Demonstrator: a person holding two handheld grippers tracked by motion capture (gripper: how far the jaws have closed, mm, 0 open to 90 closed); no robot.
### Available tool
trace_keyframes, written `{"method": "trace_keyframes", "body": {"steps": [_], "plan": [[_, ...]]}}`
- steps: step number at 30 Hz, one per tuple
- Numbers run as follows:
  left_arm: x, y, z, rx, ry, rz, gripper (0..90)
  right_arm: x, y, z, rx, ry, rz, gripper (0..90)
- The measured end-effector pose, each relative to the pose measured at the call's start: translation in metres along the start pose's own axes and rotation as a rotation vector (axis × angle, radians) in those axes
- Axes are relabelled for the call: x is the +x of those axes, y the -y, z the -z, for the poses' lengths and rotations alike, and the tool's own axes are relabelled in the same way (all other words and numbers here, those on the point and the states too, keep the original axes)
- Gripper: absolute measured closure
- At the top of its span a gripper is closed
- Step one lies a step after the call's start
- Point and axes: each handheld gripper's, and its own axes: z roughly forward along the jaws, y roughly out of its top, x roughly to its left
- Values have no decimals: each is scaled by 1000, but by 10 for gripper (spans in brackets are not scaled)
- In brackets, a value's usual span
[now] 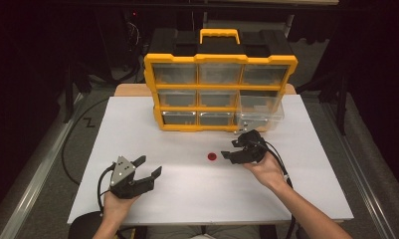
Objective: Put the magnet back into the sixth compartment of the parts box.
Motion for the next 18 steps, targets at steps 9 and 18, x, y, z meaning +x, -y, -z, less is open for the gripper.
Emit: {"method": "trace_keyframes", "body": {"steps": [9, 18], "plan": [[0, 0, 0, 3, -2, 0, 323, 1, -13, -7, 92, -8, 25, 452], [0, 0, 1, -4, -4, -2, 323, 3, -21, -15, 142, -10, 32, 466]]}}
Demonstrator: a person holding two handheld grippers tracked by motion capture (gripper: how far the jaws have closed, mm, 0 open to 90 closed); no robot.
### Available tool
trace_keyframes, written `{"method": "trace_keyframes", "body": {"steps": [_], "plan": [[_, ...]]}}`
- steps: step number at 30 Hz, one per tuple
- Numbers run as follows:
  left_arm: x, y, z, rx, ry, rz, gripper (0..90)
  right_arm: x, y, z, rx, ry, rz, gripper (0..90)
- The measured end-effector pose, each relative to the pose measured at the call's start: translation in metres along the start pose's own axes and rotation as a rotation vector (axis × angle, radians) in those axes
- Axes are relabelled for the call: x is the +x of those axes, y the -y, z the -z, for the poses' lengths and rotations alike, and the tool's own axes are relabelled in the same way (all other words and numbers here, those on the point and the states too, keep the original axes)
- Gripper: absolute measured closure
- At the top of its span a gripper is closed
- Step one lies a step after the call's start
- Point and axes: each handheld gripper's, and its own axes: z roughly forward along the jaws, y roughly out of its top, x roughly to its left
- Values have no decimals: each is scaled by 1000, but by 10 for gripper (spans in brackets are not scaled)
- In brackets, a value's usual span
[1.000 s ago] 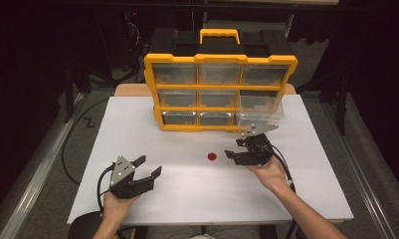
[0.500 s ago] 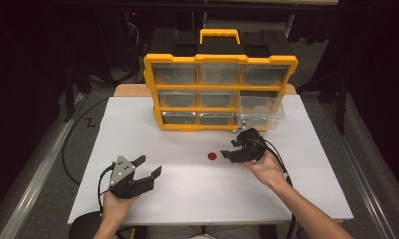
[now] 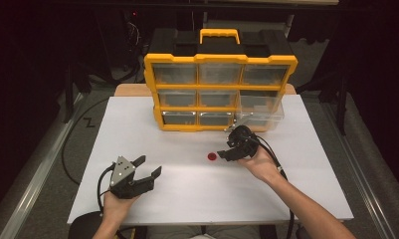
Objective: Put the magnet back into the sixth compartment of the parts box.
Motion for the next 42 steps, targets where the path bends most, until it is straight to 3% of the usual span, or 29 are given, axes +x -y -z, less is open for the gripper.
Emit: {"method": "trace_keyframes", "body": {"steps": [9, 21, 42], "plan": [[0, 0, 0, 0, 2, 0, 323, -1, -8, -5, 37, 2, -12, 476], [0, 0, 1, -4, -2, 1, 319, -1, -18, -23, 138, -15, -39, 494], [0, 0, 0, -2, -11, 3, 304, 4, -32, -48, 238, -42, -38, 525]]}}
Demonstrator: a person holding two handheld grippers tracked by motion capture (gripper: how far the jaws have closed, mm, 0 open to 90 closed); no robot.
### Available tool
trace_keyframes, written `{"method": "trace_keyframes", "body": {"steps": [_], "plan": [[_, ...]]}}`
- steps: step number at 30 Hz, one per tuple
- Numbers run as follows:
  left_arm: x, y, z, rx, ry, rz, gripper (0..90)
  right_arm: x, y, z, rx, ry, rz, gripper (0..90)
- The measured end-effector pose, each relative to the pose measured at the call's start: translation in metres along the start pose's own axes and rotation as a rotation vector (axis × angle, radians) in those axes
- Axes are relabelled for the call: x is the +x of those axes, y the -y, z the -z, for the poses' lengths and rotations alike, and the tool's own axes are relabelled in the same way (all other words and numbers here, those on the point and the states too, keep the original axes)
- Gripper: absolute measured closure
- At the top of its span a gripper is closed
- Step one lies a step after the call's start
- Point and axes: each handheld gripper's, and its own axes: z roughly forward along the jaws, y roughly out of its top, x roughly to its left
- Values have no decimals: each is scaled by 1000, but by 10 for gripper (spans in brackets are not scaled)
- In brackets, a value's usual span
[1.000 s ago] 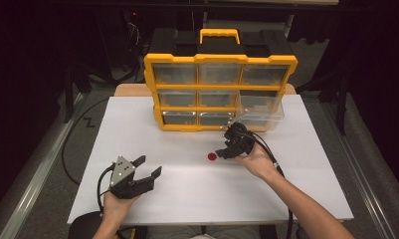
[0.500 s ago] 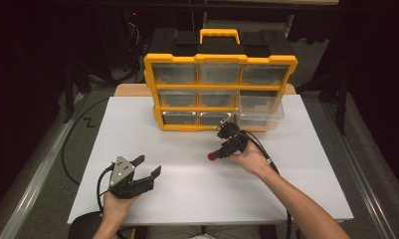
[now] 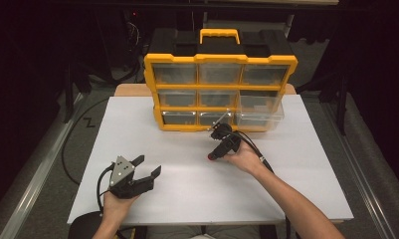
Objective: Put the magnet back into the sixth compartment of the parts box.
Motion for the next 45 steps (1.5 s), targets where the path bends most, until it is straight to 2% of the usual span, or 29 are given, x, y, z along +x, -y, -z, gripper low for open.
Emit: {"method": "trace_keyframes", "body": {"steps": [9, 20, 31, 36, 45], "plan": [[0, 0, 0, 0, 4, 0, 304, 4, -6, -9, 30, 0, 22, 532], [0, 0, 0, -1, 7, -1, 307, 4, -10, -18, 65, 3, 14, 543], [0, 0, 0, -2, 8, -1, 307, 4, -11, -22, 76, 5, 11, 582], [0, 0, 0, -1, 8, -2, 308, 4, -10, -22, 66, 18, 22, 631], [0, 0, 0, -3, 7, -3, 311, 5, -9, -22, 67, 27, 44, 644]]}}
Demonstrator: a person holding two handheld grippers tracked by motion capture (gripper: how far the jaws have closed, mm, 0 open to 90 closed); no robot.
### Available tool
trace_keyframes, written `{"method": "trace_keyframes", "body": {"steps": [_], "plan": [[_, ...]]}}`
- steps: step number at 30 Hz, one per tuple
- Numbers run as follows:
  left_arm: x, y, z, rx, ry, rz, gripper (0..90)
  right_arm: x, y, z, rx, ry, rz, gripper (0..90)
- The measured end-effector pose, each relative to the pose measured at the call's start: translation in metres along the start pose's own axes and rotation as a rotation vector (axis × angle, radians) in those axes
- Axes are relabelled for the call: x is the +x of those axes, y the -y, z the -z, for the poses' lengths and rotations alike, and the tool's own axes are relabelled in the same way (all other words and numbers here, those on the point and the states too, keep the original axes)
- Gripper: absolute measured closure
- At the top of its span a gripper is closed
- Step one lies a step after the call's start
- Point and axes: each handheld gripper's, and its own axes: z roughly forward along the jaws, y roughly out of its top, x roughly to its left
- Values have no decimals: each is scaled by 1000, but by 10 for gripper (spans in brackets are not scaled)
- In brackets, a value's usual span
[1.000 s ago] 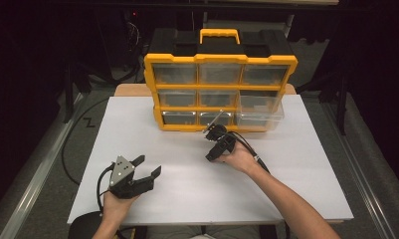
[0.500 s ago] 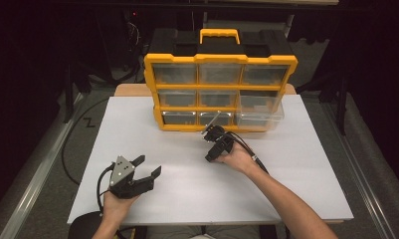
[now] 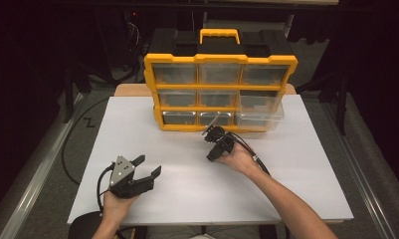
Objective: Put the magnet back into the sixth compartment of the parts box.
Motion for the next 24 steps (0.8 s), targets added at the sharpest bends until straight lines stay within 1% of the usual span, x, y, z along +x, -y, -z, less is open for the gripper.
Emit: {"method": "trace_keyframes", "body": {"steps": [1, 4, 6, 7, 8, 9, 11, 12, 16, 17, 18, 22, 23, 24], "plan": [[0, 0, 0, 1, 0, 0, 311, 1, 0, 0, -1, 3, -2, 644], [1, 0, -1, 0, -2, 0, 311, 1, 0, 0, -5, 15, 17, 645], [1, 0, -1, 2, -2, 0, 311, 2, 1, 1, 1, 12, 17, 645], [1, 0, -1, 4, -1, -1, 312, 2, 1, 1, -6, 16, 32, 646], [1, 0, -1, 3, -1, -2, 311, 2, 1, 2, -2, 14, 36, 646], [1, 0, -1, 2, -1, -2, 312, 2, 2, 3, -4, 13, 25, 646], [1, 0, -1, 1, -1, -3, 313, 2, 3, 6, -11, 12, 33, 646], [1, 0, -1, -1, -1, -3, 313, 2, 3, 6, -14, 12, 25, 646], [1, 0, -2, 3, -3, -11, 315, 3, 5, 11, -14, 11, 39, 646], [2, 0, -2, 2, -5, -10, 316, 3, 6, 12, -7, 11, 35, 646], [2, 0, -2, 2, -6, -10, 316, 3, 6, 12, -8, 11, 45, 646], [4, 0, -3, 0, -11, -4, 316, 4, 8, 16, -12, 10, 45, 646], [4, 0, -3, -1, -11, -3, 316, 4, 9, 17, -13, 8, 57, 646], [4, 0, -3, -1, -10, -4, 316, 5, 9, 18, -15, 10, 60, 646]]}}
